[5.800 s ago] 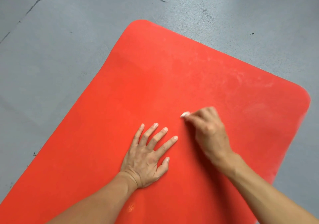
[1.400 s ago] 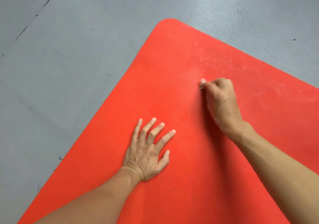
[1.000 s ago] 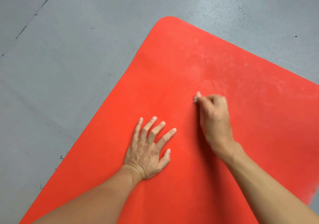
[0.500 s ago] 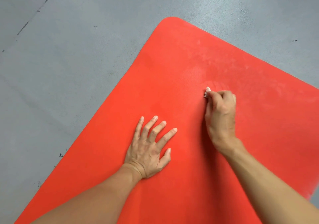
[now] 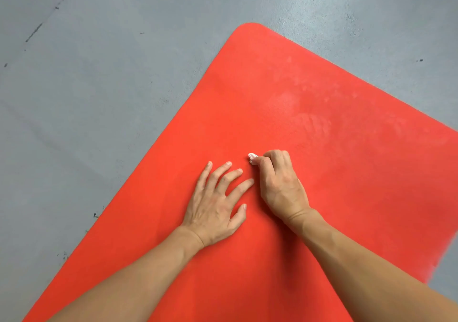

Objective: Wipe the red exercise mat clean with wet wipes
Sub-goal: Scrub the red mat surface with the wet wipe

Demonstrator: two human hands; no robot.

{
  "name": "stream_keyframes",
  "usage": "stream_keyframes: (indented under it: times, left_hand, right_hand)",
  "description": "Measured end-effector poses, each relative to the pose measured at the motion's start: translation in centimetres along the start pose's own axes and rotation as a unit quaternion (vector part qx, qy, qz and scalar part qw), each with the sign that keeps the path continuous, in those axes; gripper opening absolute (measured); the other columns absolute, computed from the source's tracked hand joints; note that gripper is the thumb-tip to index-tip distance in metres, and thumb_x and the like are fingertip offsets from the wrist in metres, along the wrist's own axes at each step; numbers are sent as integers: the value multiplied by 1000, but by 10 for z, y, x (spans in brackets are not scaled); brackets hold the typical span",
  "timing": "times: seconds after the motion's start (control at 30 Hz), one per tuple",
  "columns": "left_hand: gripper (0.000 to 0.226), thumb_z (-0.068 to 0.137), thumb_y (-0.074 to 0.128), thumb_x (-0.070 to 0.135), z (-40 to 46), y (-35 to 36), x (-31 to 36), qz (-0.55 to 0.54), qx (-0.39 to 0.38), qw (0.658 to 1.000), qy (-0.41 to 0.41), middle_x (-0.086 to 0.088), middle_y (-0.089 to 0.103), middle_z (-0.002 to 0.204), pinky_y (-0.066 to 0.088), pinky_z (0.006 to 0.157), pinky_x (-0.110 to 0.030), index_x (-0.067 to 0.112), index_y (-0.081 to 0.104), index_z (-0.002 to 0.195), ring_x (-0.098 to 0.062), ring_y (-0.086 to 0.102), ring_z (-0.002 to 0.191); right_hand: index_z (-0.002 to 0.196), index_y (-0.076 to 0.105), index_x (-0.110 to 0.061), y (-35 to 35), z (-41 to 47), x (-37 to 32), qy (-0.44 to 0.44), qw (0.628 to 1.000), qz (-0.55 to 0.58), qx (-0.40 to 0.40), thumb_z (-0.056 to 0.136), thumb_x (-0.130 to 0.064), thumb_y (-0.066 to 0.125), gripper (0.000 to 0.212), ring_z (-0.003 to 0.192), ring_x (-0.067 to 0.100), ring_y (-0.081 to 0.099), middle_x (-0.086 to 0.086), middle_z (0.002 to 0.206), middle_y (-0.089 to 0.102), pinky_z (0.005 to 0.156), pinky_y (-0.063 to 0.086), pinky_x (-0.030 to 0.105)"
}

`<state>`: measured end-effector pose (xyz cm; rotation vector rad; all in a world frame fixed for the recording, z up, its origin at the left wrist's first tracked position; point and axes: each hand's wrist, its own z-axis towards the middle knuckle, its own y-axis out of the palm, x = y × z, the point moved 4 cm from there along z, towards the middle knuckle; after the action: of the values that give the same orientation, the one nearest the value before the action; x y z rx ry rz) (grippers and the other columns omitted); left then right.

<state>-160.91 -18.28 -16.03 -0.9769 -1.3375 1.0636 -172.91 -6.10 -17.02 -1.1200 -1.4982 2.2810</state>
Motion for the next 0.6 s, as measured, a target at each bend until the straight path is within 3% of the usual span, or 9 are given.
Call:
stream_keyframes:
  times: [0.13,0.43,0.6]
  left_hand:
    - [51,93,60,37,-5,-14,-40,13,32,999,-37,-13,59,135,26,124,-61,19,64,141,-38,48,140]
    - [54,94,58,38,-10,-4,-68,22,51,996,-69,-15,55,140,27,122,-64,22,60,145,-40,46,143]
    - [56,93,58,38,-11,-3,-70,20,41,996,-71,-13,54,142,27,122,-64,24,59,147,-39,45,144]
  right_hand:
    - [114,66,-3,3,-1,-5,13,1000,-9,-1,111,-19,36,34,91,31,50,12,102,53,77,48,39]
    - [115,66,-1,4,2,-2,26,999,-37,-13,100,-2,51,21,89,32,51,13,102,53,74,50,42]
    - [111,67,1,5,3,-6,38,999,-36,-14,104,-9,47,23,87,33,50,13,99,53,70,51,46]
